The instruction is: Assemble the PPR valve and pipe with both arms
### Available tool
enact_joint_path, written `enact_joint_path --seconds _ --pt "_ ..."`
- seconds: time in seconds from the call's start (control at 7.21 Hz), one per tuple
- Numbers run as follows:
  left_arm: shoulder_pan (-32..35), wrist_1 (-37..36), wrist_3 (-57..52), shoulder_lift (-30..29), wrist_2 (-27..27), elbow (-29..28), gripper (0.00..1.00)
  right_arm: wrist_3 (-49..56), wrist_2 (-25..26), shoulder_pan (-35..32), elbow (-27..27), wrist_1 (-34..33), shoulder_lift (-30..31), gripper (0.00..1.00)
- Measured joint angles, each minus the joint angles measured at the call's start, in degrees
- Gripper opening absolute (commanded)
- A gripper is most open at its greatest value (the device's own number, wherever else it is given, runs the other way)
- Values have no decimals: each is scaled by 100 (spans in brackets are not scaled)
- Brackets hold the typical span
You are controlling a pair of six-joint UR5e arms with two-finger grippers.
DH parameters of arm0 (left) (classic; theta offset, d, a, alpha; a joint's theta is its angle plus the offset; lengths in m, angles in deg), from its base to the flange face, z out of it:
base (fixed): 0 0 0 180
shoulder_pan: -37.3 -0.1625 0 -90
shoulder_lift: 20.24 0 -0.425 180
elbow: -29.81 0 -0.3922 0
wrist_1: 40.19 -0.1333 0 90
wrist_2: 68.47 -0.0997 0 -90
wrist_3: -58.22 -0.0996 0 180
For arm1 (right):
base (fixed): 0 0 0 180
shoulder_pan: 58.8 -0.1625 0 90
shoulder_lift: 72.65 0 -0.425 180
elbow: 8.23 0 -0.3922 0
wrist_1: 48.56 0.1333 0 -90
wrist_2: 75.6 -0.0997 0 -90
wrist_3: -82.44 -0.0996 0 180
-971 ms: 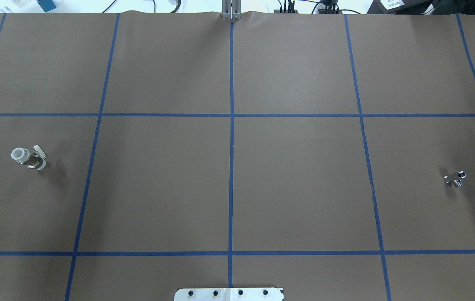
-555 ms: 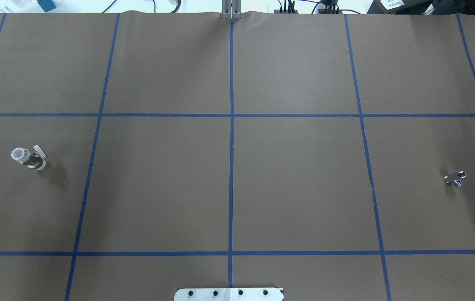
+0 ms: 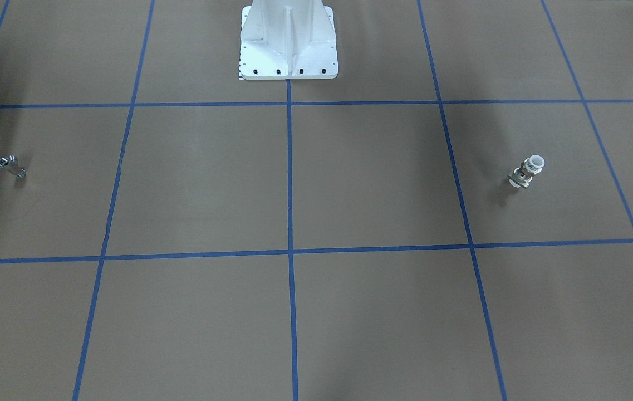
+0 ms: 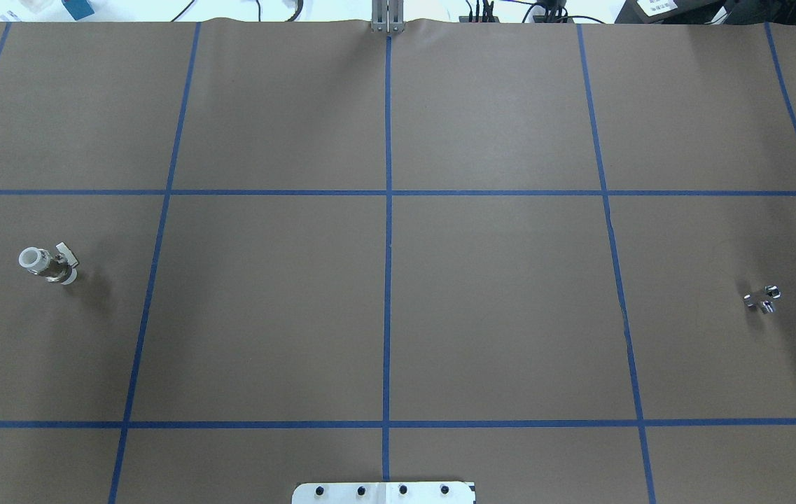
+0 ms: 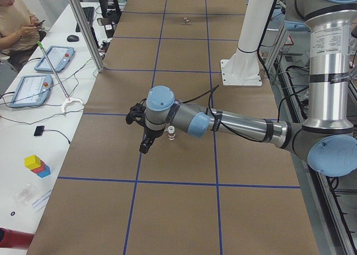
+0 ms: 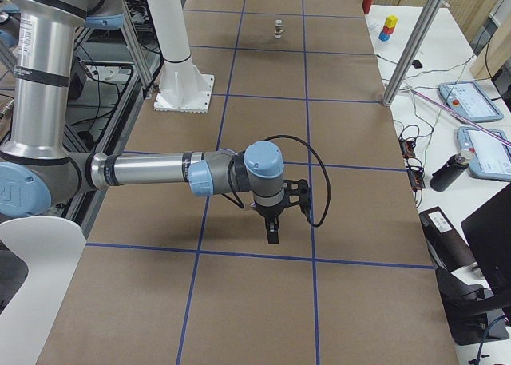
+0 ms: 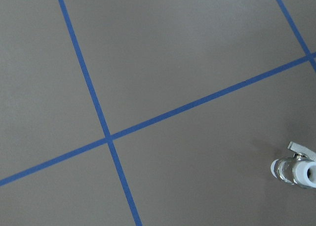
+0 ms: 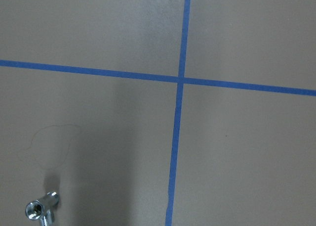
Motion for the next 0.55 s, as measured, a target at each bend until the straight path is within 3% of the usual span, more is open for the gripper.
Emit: enact_joint_path --seconds 0.28,0.55 --pt "-99 556 25 -99 520 -34 100 14 -67 5 -15 353 59 100" --pt "-679 806 520 -223 718 28 100 5 -86 8 -22 404 71 100"
